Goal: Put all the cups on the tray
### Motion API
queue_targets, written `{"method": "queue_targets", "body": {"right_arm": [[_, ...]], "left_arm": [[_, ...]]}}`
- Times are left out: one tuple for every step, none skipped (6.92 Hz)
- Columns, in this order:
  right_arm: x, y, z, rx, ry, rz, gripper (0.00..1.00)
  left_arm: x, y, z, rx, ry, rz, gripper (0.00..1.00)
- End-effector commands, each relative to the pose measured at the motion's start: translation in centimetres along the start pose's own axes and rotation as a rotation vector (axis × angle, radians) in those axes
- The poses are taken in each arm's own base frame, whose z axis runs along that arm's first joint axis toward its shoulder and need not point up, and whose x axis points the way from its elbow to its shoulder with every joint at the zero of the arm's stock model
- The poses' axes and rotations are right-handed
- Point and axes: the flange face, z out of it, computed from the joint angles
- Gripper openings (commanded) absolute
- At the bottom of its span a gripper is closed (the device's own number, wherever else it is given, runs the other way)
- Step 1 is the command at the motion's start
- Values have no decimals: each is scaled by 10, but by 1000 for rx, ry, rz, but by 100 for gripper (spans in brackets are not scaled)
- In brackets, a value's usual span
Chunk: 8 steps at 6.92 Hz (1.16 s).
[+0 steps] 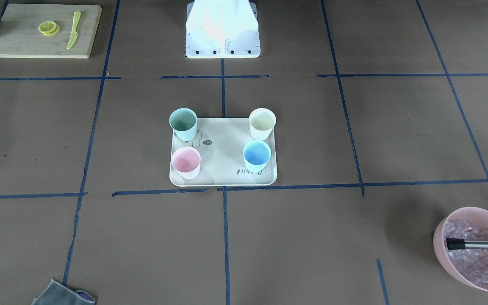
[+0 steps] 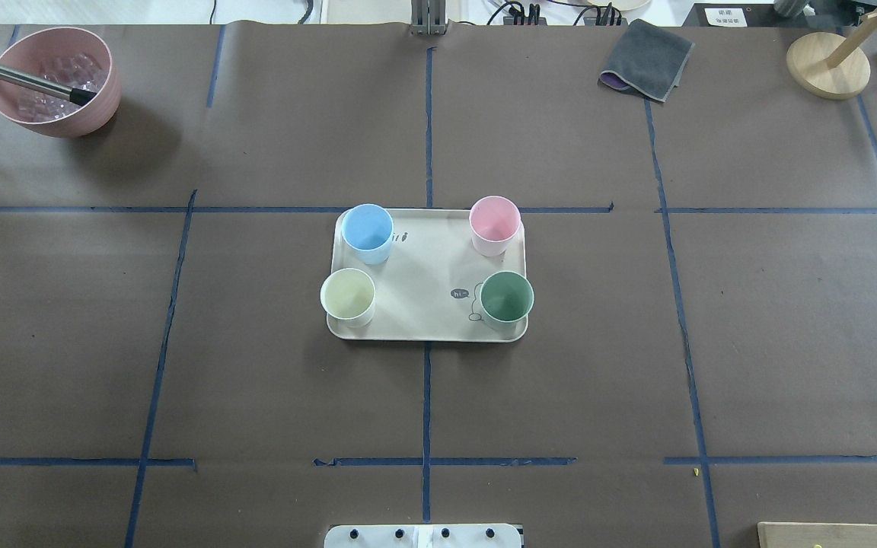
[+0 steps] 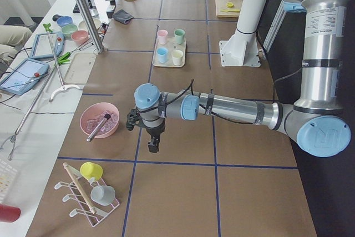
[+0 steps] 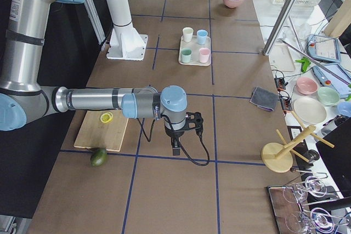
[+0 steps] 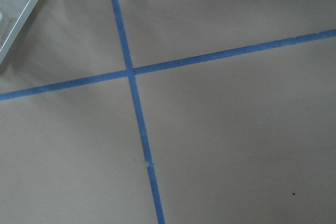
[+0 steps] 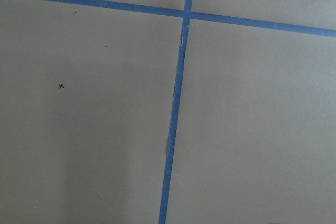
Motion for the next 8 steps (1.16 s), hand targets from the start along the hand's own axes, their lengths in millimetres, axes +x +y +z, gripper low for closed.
{"method": "queue_targets", "body": {"right_arm": [[-1, -1, 0, 1, -1, 1, 99], [0, 0, 0, 0, -1, 2, 99], [0, -1, 0, 1, 0, 0, 99], [0, -1, 0, 1, -1, 0, 99], [-1, 0, 1, 0, -9, 1, 99], [-1, -1, 1, -1, -9, -2, 99], [-1, -1, 2, -3, -10, -4, 99], [-1, -1, 2, -3, -10, -6, 99]], "left_arm": [[-31, 27, -10, 22, 0, -72, 100], [-34, 28, -8, 18, -12, -79, 100], [-34, 32, -9, 20, -23, -74, 100], [-36, 33, -6, 12, -34, -70, 100], [-37, 38, -3, 7, -34, -69, 100], [-36, 38, -4, 11, -33, -65, 100], [-36, 38, -3, 11, -33, -65, 100], [-36, 38, -3, 11, -33, -65, 100]]}}
